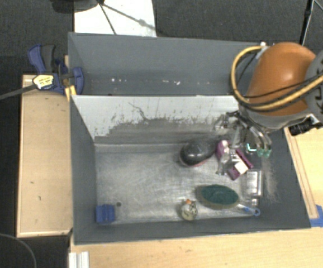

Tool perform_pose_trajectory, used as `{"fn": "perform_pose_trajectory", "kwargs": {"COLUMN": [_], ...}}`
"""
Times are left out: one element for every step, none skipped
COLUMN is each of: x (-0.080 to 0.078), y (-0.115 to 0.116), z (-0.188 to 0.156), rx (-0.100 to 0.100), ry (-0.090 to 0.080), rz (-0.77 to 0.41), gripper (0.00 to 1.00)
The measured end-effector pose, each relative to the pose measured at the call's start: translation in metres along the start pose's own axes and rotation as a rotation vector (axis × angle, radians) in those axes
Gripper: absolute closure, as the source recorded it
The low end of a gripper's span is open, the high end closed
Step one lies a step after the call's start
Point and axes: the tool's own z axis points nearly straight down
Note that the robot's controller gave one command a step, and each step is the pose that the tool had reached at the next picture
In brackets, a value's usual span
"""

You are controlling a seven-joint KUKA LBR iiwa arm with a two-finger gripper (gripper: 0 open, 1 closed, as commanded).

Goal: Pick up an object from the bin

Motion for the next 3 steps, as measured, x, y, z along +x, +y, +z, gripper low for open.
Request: {"fn": "perform_pose_trajectory", "kwargs": {"x": [-0.008, -0.007, -0.008], "y": [-0.020, -0.011, -0.010], "z": [0.075, 0.091, 0.092], "rx": [0.004, 0.001, 0.001], "ry": [-0.034, -0.009, -0.010], "rz": [-0.159, -0.123, -0.124], "gripper": [0.00, 0.00, 1.00]}}
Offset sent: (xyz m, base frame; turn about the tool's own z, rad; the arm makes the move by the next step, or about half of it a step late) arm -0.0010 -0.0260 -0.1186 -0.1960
